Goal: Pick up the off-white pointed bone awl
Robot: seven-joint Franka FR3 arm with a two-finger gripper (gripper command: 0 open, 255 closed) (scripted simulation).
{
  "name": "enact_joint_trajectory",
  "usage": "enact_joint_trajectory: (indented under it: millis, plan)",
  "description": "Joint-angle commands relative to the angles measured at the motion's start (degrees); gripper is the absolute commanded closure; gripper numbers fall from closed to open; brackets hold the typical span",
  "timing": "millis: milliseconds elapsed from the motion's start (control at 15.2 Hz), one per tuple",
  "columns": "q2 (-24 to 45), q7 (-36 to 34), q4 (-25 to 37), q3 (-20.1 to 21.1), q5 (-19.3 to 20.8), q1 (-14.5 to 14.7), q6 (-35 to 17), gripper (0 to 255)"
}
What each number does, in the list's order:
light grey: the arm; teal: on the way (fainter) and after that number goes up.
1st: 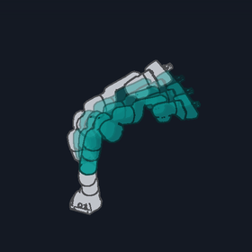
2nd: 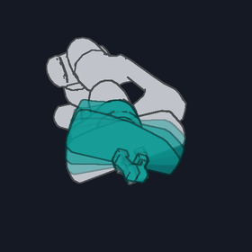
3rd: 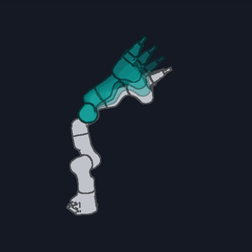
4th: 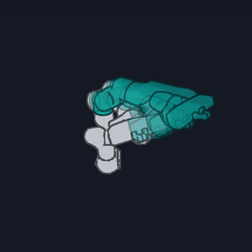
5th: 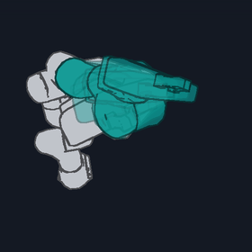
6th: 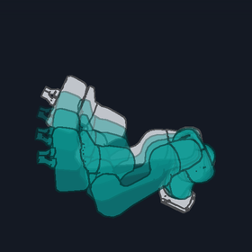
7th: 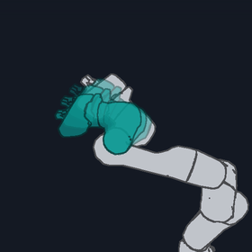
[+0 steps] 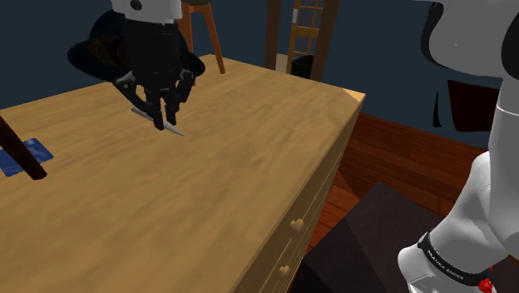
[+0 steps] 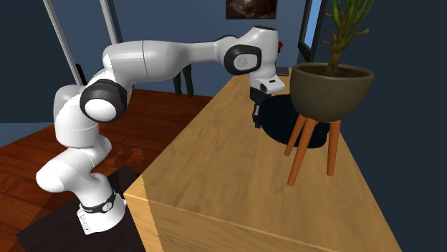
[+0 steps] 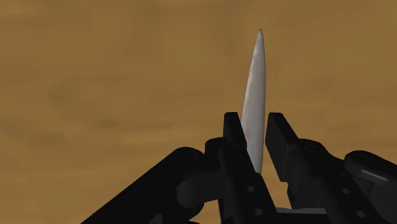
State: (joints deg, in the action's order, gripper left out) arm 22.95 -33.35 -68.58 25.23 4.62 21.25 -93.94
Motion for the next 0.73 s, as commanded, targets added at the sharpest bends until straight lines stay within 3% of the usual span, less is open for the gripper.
enact_joint_trajectory:
  millis: [0, 330, 660]
  plan:
    - [0.3, 0.0, -0.3, -0.1, 0.0, 0.0, -0.1, 255]
    - [0.2, 0.2, -0.2, -0.1, -0.1, -0.2, 0.0, 255]
    - [2.0, -0.2, 6.5, -0.1, 0.7, 1.0, 5.0, 255]
